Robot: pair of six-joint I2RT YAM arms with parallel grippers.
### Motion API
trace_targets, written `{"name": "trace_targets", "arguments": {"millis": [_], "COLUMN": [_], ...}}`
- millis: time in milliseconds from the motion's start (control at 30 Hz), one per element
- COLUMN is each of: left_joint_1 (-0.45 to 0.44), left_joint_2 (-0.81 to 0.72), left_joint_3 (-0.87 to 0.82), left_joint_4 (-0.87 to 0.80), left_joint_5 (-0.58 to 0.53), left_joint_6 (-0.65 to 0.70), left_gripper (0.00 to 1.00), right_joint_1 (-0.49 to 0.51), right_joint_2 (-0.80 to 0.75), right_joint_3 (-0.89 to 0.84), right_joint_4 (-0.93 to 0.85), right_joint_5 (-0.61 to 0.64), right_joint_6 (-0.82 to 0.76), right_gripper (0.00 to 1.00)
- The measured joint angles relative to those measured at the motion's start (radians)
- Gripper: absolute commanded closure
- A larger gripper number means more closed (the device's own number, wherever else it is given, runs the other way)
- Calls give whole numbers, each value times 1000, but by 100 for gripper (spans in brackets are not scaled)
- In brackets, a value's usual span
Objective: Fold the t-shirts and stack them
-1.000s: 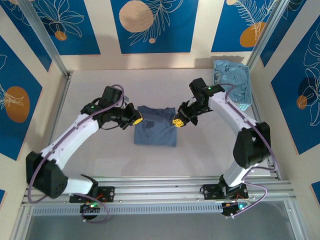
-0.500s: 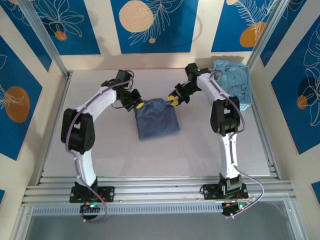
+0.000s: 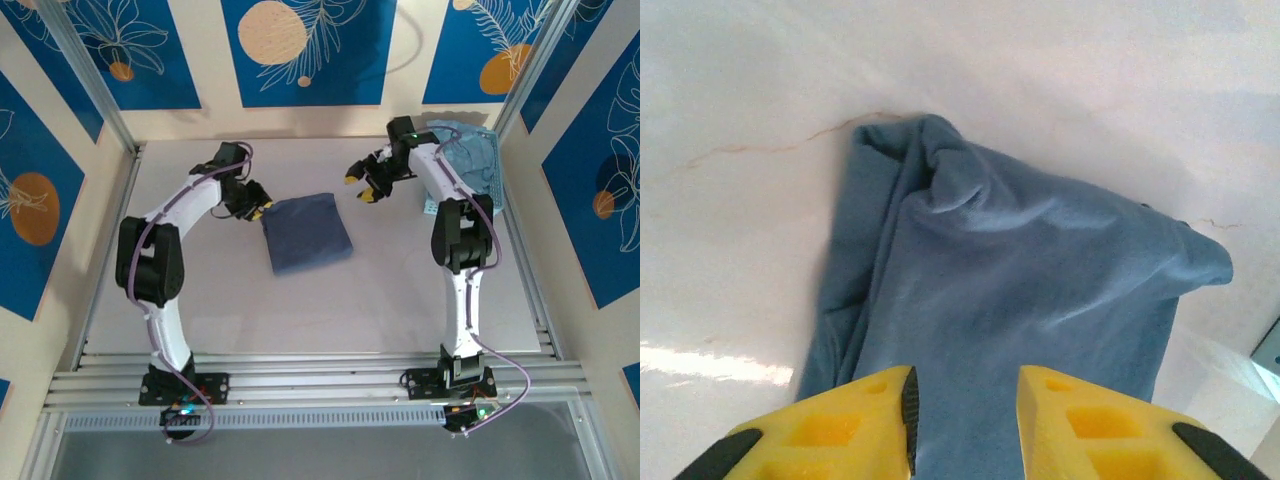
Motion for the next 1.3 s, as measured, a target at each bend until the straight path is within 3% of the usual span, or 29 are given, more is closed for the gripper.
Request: {"name": "trace_targets", "arguments": {"millis": [167, 300, 433, 600, 733, 967, 1100, 1233, 1300], "left_joint_1": [-24, -126, -304, -469, -539, -592, -592, -592, -589], "left_joint_2": [-27, -111, -275, -310, -266, -134, -68, -42, 3], "left_joint_3": [-13, -127, -377, -490, -510, -509, -507, -492, -480], "left_joint_4": [13, 72, 163, 314, 448, 631, 681, 743, 804], "left_joint_5": [3, 7, -12, -113, -196, -323, -353, -403, -435], "left_joint_6": [-51, -176, -436, -737, -887, -1015, -1056, -1078, -1093], "left_gripper": [67, 57, 45, 41, 38, 33, 42, 72, 79], "right_joint_1": [32, 69, 84, 81, 81, 53, 33, 19, 11], "right_joint_2": [-147, -251, -352, -456, -552, -661, -674, -679, -688], "right_joint_3": [-248, -427, -581, -681, -742, -784, -791, -803, -816], "right_joint_4": [61, 112, 160, 217, 253, 259, 252, 248, 240], "right_joint_5": [48, 66, 63, 23, -19, -64, -71, -79, -89], "right_joint_6": [5, 34, 82, 118, 128, 127, 115, 101, 94], "right_gripper": [65, 68, 55, 40, 39, 39, 39, 39, 39]}}
